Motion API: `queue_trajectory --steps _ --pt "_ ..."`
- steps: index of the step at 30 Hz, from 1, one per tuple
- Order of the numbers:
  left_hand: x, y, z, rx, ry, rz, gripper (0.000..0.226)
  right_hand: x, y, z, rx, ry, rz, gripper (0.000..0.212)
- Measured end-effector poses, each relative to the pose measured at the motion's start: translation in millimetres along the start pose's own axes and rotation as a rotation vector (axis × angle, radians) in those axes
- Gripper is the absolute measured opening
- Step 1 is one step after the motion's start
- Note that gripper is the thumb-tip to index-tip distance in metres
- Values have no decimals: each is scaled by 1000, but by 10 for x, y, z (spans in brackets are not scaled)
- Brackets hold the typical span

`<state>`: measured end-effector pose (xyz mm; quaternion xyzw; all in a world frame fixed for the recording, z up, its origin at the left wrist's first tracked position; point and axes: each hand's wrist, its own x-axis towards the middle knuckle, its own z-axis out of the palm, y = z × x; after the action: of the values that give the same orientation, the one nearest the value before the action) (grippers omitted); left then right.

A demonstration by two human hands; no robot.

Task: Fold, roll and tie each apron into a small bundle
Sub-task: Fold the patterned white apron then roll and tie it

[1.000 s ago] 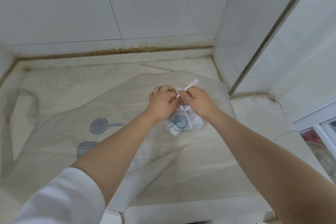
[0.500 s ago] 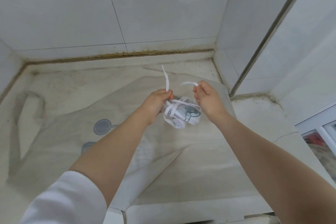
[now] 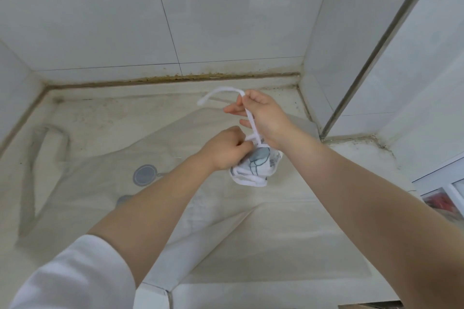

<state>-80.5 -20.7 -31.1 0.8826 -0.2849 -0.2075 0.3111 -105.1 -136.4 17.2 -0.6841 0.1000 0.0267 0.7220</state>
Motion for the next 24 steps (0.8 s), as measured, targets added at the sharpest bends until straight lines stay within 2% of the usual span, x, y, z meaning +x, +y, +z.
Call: queue_trajectory --steps 2,4,5,8,10,12,14,16,20,24 --pt "8 3 16 -39 -36 50 45 -4 30 24 68 -32 51 31" --pt "4 22 14 -92 -60 85 30 -10 69 47 194 -59 78 31" --pt "6 17 15 -114 -67 74 30 -16 89 57 258 -74 84 31" --pt "28 -38 7 -217 -117 -40 53 -27 115 31 422 -109 65 30" --pt "15 -60 -3 -342 -158 -153 55 -30 118 -11 481 -102 48 31" --pt "10 -65 12 -435 -106 -194 52 -27 112 -45 485 -82 43 32" --pt "35 -58 41 -440 -1 -147 47 -17 105 -68 442 -48 42 31" --pt "47 -27 35 -443 38 -116 39 -1 107 -88 406 -1 47 30" --pt "66 52 -32 -517 -54 -128 39 24 121 -140 506 74 50 30" --pt "42 108 -26 -631 -157 -258 37 36 164 -170 657 42 24 34"
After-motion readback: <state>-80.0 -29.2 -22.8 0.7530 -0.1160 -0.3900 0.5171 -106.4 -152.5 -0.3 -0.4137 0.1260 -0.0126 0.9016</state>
